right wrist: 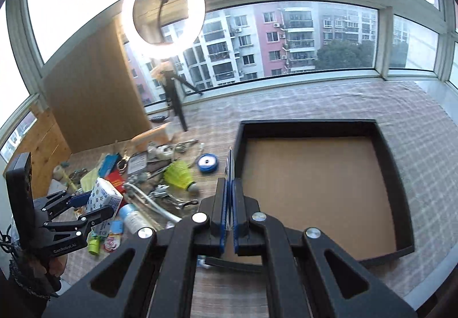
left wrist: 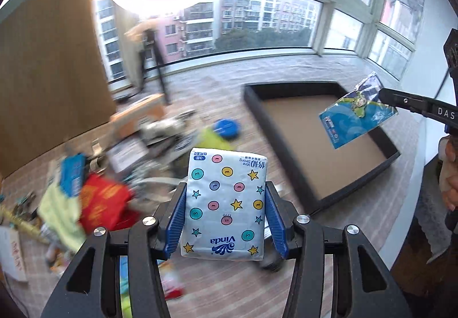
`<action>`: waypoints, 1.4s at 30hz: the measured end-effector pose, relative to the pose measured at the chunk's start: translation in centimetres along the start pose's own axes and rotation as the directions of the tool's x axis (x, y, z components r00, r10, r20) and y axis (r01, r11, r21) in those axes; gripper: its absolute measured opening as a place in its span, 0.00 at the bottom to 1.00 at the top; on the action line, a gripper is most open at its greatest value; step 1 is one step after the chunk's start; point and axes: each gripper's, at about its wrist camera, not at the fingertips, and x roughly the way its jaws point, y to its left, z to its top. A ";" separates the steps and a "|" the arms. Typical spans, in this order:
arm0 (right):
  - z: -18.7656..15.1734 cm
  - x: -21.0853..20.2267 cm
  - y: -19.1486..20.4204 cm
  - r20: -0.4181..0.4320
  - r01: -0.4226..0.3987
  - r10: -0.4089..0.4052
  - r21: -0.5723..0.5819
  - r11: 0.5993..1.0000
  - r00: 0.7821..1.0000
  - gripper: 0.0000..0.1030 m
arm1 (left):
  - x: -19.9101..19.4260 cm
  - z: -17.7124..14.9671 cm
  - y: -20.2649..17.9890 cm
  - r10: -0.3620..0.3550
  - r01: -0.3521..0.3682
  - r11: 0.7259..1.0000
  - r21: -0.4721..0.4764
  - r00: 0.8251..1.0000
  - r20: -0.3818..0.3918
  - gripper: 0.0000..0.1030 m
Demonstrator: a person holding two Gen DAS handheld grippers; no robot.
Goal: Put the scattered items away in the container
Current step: 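Carry Vinda tissues to tray with left tool while right tool carries blue card packet, then return both tools to the cluttered items on the table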
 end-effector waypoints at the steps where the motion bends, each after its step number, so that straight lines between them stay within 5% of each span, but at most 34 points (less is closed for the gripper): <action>1: 0.1 -0.2 -1.5 0.002 0.020 -0.020 0.010 1.000 1.000 0.03 | 0.8 0.8 -1.8 -0.015 0.015 1.000 0.016 1.000 0.001 0.47; 10: -0.6 1.1 -10.2 -0.034 0.143 -0.141 0.073 0.987 0.989 0.03 | 7.4 5.5 -15.2 -0.073 0.078 0.982 0.173 0.997 -0.035 0.48; 19: -1.5 4.6 -13.1 -0.123 0.184 -0.169 0.122 0.975 0.978 0.13 | 11.6 5.4 -17.4 -0.007 0.031 0.982 0.186 0.991 -0.131 0.56; 25: -0.5 4.5 -10.3 -0.094 0.135 -0.126 0.092 0.987 0.987 0.15 | 9.1 4.7 -13.3 0.016 0.000 0.986 0.164 0.995 -0.099 0.57; 31: 0.4 5.9 -2.9 -0.120 -0.021 0.016 -0.036 0.999 0.993 0.15 | 3.9 1.9 -4.6 0.094 -0.080 0.979 0.185 0.993 -0.066 0.57; 35: -0.4 7.8 4.3 -0.220 -0.212 0.176 -0.154 0.965 0.960 0.15 | 0.7 -1.9 2.3 0.189 -0.168 0.963 0.209 0.979 -0.081 0.56; 42: -4.4 11.6 15.3 -0.387 -0.412 0.283 -0.308 0.857 0.878 0.15 | -1.5 -8.3 11.4 0.259 -0.239 0.963 0.122 0.945 -0.197 0.51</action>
